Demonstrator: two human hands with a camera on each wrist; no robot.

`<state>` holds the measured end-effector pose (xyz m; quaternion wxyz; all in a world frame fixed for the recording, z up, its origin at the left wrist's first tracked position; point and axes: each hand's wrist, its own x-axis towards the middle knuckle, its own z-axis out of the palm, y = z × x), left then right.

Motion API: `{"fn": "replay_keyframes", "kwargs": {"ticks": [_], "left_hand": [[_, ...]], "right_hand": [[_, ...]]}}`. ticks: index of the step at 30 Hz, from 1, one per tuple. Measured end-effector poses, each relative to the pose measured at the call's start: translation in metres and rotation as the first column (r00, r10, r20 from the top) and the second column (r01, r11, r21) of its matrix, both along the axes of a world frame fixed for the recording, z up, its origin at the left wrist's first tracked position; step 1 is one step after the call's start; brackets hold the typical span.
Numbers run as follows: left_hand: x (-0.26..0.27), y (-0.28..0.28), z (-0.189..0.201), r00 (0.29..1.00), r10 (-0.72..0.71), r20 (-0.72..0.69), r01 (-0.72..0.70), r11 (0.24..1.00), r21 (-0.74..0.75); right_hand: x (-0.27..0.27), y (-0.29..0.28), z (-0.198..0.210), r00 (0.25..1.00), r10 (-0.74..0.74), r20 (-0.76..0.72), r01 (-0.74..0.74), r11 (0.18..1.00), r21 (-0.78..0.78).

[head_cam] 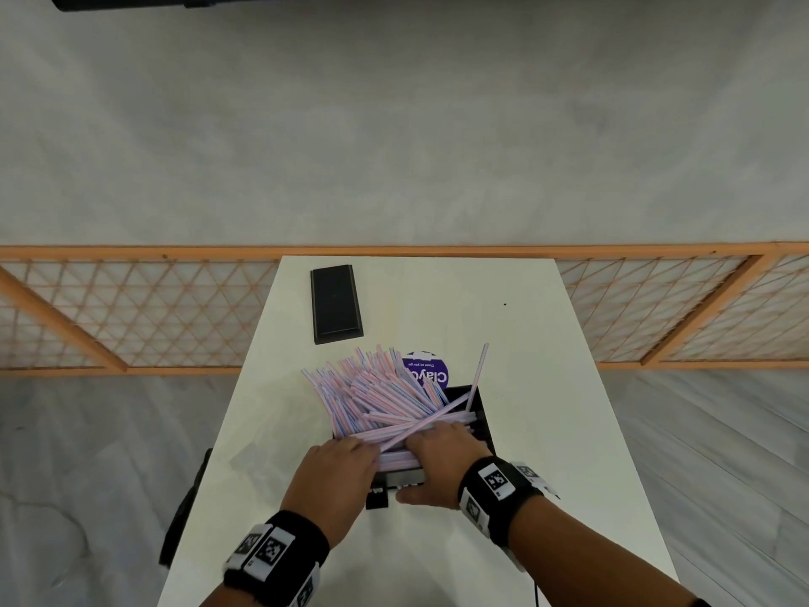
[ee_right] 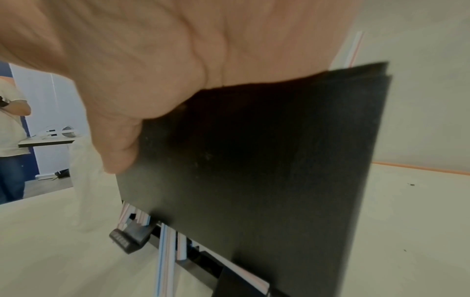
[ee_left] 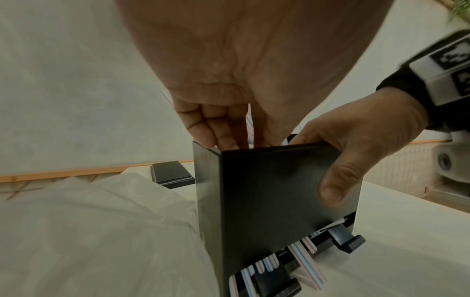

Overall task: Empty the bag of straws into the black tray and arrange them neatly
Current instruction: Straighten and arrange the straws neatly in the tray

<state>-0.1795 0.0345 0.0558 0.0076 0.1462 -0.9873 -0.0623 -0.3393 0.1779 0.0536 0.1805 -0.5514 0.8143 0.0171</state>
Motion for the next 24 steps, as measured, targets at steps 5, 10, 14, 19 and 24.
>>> {"fn": "replay_keyframes", "kwargs": {"ticks": [5, 10, 14, 19, 24], "left_hand": [[0.0023, -0.0004, -0.0026, 1.000, -0.015, -0.027, 0.014, 1.000, -0.026], [0.0032, -0.0005, -0.0040, 1.000, -0.016, 0.007, 0.016, 0.999, -0.038], [0.0036, 0.0006, -0.0055, 1.000, 0.000, -0.006, 0.000, 0.999, -0.036], [0.0047, 0.0023, -0.0060, 1.000, 0.000, -0.020, -0.001, 0.999, -0.037], [0.0055, 0.0017, -0.0061, 0.999, -0.011, -0.049, 0.009, 0.999, -0.043]], "right_hand": [[0.0003, 0.0006, 0.0007, 0.998, -0.018, 0.062, 0.018, 1.000, 0.002], [0.0008, 0.0009, -0.0005, 0.996, -0.038, 0.077, 0.036, 0.999, 0.037], [-0.0009, -0.0006, 0.0025, 0.998, -0.029, 0.064, 0.026, 0.999, 0.045], [-0.0046, -0.0028, 0.0048, 0.997, -0.021, 0.076, 0.019, 0.999, 0.029], [-0.0059, -0.0014, 0.0057, 0.999, -0.013, 0.032, 0.013, 1.000, -0.011]]}}
